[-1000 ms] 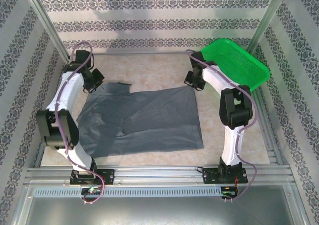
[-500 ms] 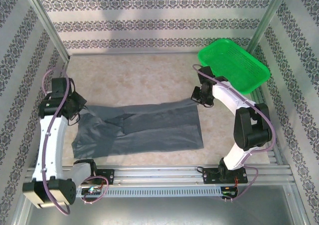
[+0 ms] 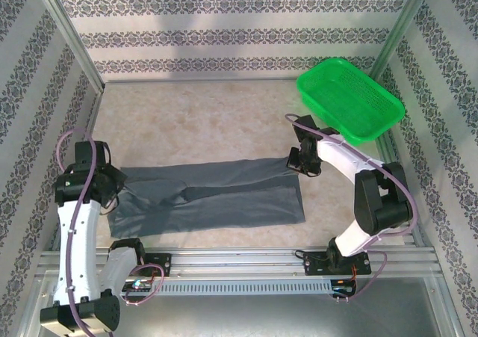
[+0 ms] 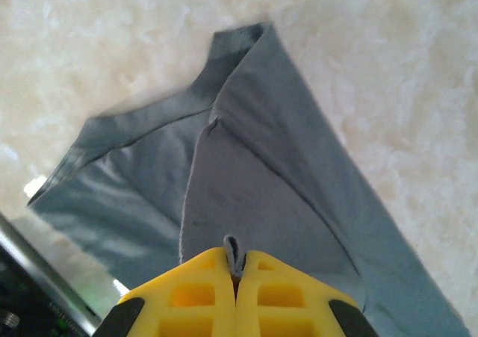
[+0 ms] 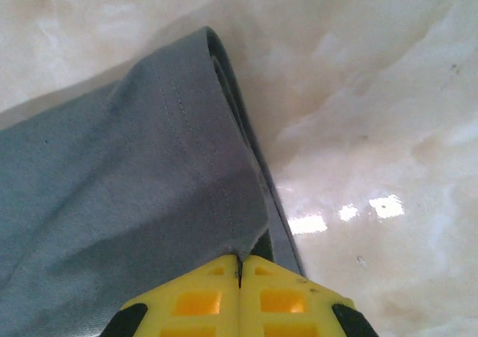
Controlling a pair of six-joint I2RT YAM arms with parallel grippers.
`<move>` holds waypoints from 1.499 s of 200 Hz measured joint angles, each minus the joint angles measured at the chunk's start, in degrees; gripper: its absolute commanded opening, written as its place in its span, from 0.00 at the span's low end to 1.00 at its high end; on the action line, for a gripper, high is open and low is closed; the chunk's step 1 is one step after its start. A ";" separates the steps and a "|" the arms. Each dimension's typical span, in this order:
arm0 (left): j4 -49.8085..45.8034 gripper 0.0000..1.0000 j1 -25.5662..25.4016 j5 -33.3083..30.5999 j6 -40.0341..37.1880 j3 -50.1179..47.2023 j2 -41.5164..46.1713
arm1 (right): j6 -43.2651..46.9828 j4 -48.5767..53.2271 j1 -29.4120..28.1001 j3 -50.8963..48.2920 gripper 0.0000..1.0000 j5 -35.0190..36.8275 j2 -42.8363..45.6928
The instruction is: Fold and stack the t-shirts
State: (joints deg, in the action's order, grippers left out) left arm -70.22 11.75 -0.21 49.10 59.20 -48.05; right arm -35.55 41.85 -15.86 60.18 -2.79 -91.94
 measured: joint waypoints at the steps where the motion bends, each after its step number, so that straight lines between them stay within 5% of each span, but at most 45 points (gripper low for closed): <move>1: -0.07 0.00 0.00 0.00 0.07 -0.13 0.07 | -0.02 0.00 -0.07 -0.07 0.00 0.02 0.04; 119: -2.25 0.00 0.00 -0.07 2.99 -6.67 2.91 | -0.11 1.46 -1.95 -5.99 0.00 1.86 4.87; 172: -2.21 0.00 0.00 -0.07 3.76 -10.32 3.43 | -0.50 1.79 -2.03 -7.13 0.21 2.08 5.60; 216: -1.92 0.00 0.00 0.15 4.57 -14.32 4.79 | -0.87 3.23 -2.03 -7.13 0.28 3.04 8.81; 284: -0.94 0.00 0.00 0.85 5.46 -16.09 4.96 | -2.91 2.36 -6.56 -3.17 0.27 2.93 5.01; 300: -0.96 0.00 0.00 1.18 5.68 -15.56 5.03 | -3.50 1.49 -7.21 -2.21 0.19 2.16 1.18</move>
State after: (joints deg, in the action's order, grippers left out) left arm -71.18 11.75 0.97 54.78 43.64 -43.03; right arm -39.05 43.33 -23.07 57.98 -0.62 -90.76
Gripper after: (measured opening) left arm 0.050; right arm 0.263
